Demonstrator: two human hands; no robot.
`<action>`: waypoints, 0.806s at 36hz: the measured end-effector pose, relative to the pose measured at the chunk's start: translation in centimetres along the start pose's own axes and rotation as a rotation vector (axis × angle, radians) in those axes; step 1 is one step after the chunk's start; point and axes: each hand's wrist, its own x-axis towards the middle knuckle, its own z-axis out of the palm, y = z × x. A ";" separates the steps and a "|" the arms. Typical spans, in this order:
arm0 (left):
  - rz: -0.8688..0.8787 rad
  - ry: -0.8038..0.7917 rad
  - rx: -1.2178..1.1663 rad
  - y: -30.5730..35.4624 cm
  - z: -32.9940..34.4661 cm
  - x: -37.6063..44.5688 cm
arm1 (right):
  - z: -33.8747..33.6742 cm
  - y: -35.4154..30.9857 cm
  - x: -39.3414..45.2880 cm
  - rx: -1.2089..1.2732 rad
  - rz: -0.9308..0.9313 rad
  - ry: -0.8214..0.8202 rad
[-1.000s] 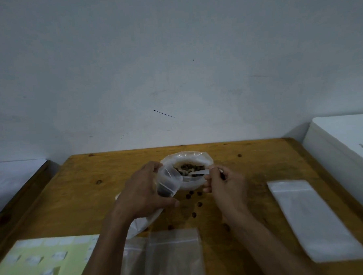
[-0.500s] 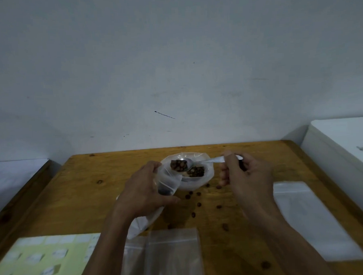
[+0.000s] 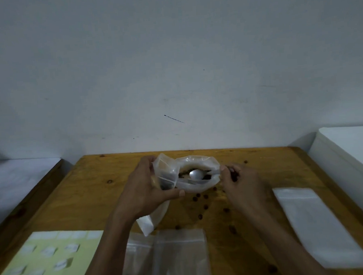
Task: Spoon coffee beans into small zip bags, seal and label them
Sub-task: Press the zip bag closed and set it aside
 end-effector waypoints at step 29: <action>0.094 0.466 -0.697 1.2 -4.3 -2.9 | 1.1 -9.0 -0.2 0.092 -0.547 0.096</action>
